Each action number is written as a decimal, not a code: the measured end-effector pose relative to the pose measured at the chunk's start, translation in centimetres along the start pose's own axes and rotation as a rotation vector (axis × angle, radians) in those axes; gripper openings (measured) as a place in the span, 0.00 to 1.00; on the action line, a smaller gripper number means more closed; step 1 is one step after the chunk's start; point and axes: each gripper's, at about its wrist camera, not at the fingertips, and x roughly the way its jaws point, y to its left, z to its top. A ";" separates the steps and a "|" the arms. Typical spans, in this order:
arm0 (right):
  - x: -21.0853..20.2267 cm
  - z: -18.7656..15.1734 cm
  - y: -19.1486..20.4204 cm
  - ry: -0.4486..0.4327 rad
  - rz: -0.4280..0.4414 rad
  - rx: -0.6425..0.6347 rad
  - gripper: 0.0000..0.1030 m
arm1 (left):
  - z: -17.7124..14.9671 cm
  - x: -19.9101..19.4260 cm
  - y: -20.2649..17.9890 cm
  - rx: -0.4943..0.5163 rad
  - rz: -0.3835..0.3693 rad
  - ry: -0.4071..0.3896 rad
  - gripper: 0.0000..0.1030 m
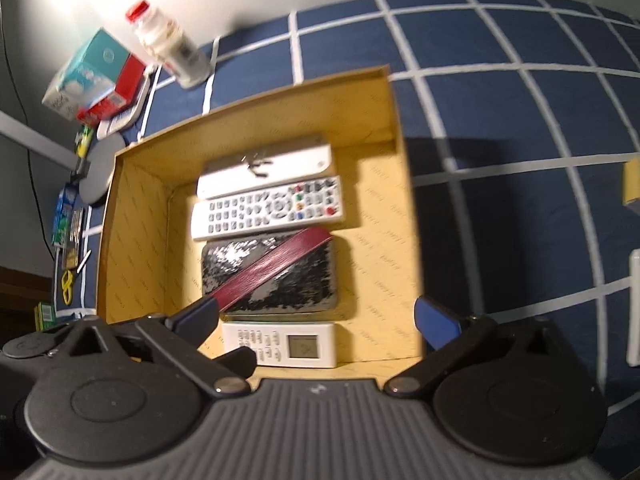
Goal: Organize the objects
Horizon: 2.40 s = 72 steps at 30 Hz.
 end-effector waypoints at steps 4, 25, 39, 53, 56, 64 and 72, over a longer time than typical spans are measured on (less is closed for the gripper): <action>-2.4 -0.1 -2.2 -0.048 -0.006 0.027 1.00 | 0.4 -1.0 -2.7 0.037 0.002 -0.033 0.99; -9.9 -0.2 -20.0 -0.156 -0.092 0.151 1.00 | 2.5 2.6 -20.2 0.157 0.007 -0.035 1.00; -11.7 1.4 -32.4 -0.154 -0.073 0.194 1.00 | 4.4 7.1 -31.1 0.205 -0.014 -0.018 1.00; -9.8 4.7 -39.6 -0.120 -0.032 0.236 1.00 | 7.7 11.3 -36.3 0.220 -0.011 0.025 1.00; -8.9 5.5 -40.8 -0.112 -0.025 0.261 1.00 | 8.6 12.6 -36.9 0.227 -0.013 0.047 1.00; -5.5 7.2 -42.8 -0.064 -0.020 0.292 1.00 | 10.4 16.5 -37.0 0.233 -0.036 0.119 1.00; -1.8 8.2 -44.3 -0.011 -0.018 0.329 1.00 | 12.1 20.4 -37.1 0.258 -0.085 0.182 1.00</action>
